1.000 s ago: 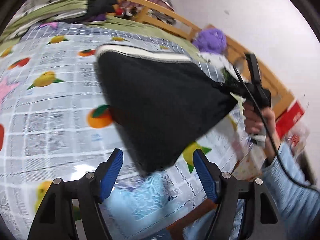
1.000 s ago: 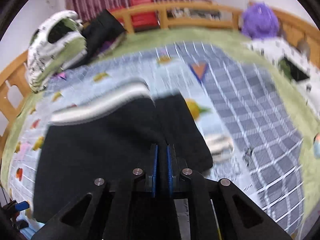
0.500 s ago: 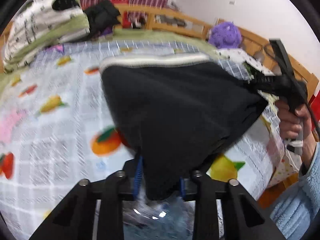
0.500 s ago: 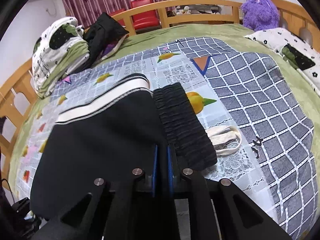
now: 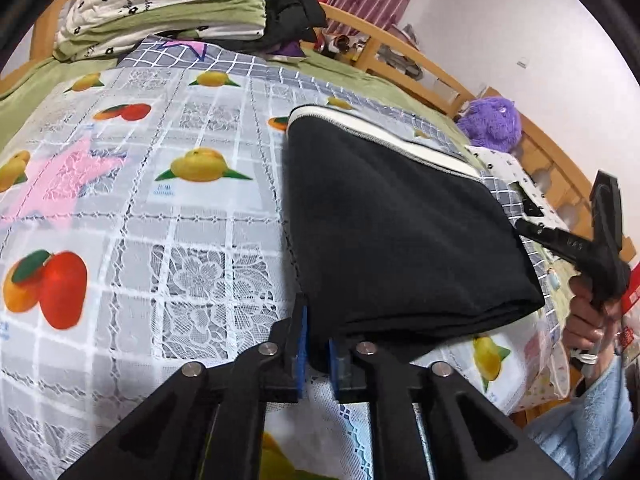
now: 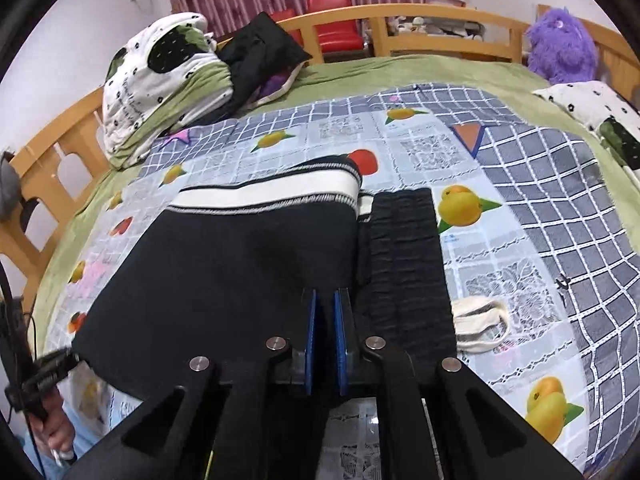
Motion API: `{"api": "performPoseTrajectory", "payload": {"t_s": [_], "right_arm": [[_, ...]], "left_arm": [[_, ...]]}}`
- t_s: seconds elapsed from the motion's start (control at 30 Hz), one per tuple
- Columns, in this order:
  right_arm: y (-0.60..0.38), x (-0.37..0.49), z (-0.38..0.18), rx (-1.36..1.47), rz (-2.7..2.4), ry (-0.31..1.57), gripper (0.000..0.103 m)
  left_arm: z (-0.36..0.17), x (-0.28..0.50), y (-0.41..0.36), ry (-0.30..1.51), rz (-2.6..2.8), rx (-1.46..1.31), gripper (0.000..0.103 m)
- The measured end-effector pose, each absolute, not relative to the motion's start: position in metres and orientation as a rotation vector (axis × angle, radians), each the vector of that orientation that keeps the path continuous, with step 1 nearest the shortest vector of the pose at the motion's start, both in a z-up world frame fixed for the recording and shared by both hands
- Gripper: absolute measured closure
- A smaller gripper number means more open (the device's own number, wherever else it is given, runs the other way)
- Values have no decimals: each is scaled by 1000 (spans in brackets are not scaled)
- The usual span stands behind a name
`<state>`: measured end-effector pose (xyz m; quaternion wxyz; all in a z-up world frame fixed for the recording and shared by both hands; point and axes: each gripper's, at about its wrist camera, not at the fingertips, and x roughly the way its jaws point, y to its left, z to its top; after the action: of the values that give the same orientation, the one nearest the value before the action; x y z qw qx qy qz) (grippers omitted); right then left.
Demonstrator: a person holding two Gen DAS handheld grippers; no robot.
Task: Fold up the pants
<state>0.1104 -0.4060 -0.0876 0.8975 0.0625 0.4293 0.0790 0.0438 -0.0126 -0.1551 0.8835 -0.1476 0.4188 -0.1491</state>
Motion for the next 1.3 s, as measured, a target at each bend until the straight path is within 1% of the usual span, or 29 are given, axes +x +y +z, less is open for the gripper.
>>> {"api": "performPoseTrajectory", "payload": {"t_s": [0.03, 0.07, 0.13, 0.2, 0.23, 0.27, 0.3, 0.43, 0.53, 0.6, 0.67, 0.7, 0.73, 0.77, 0.8, 0.87, 0.9, 0.93, 0.97, 1.0, 1.07, 1.13, 1.2, 1.27, 1.3], "right_arm": [[-407, 113, -90, 144, 168, 905, 84], [-408, 117, -95, 171, 190, 933, 74], [-408, 125, -111, 194, 182, 984, 73], [-403, 130, -122, 171, 149, 999, 71], [-400, 131, -124, 158, 135, 999, 74], [-396, 131, -123, 134, 117, 987, 88], [-394, 130, -121, 141, 137, 976, 94], [-384, 121, -99, 229, 212, 905, 94], [-364, 118, -93, 255, 294, 905, 94], [-350, 117, -95, 240, 351, 930, 94], [-336, 117, -101, 199, 393, 960, 92], [-330, 118, -105, 171, 390, 973, 87], [-327, 120, -109, 150, 374, 982, 84], [-325, 122, -115, 139, 353, 993, 77], [-326, 124, -119, 147, 336, 1003, 74], [-328, 132, -130, 191, 320, 1025, 74], [-327, 136, -134, 202, 315, 1033, 75], [-323, 139, -137, 200, 308, 1035, 78], [-320, 141, -137, 194, 312, 1035, 91], [-316, 141, -134, 184, 319, 1028, 93], [-318, 135, -112, 195, 345, 973, 94], [-328, 124, -81, 215, 384, 888, 94], [-337, 116, -62, 174, 366, 819, 94], [-348, 119, -64, 154, 306, 823, 94], [-352, 127, -77, 148, 266, 864, 94]], "left_arm": [[-158, 47, -16, 877, -298, -298, 81], [-160, 49, -19, 877, -283, -289, 80], [-162, 54, -20, 873, -274, -295, 80], [-164, 57, -20, 867, -266, -311, 82], [-164, 59, -19, 863, -268, -316, 95], [-163, 59, -18, 852, -277, -322, 95], [-160, 57, -14, 824, -270, -324, 95], [-145, 49, 9, 762, -247, -348, 96], [-138, 38, 41, 733, -197, -353, 96], [-140, 32, 58, 746, -176, -353, 96], [-147, 27, 69, 796, -189, -354, 95], [-150, 25, 70, 817, -197, -348, 95], [-154, 22, 70, 845, -207, -329, 92], [-156, 18, 68, 865, -210, -304, 91], [-158, 13, 67, 867, -207, -288, 88], [-155, 0, 66, 843, -192, -245, 71], [-153, -7, 68, 825, -186, -235, 67], [-151, -11, 72, 816, -185, -239, 61], [-149, -16, 78, 815, -190, -256, 55], [-148, -20, 84, 818, -203, -280, 53], [-144, -26, 92, 812, -220, -308, 52], [-137, -33, 98, 791, -207, -305, 50], [-134, -36, 98, 779, -201, -296, 48], [-131, -32, 94, 773, -217, -299, 47], [-131, -31, 91, 772, -224, -299, 47]]}}
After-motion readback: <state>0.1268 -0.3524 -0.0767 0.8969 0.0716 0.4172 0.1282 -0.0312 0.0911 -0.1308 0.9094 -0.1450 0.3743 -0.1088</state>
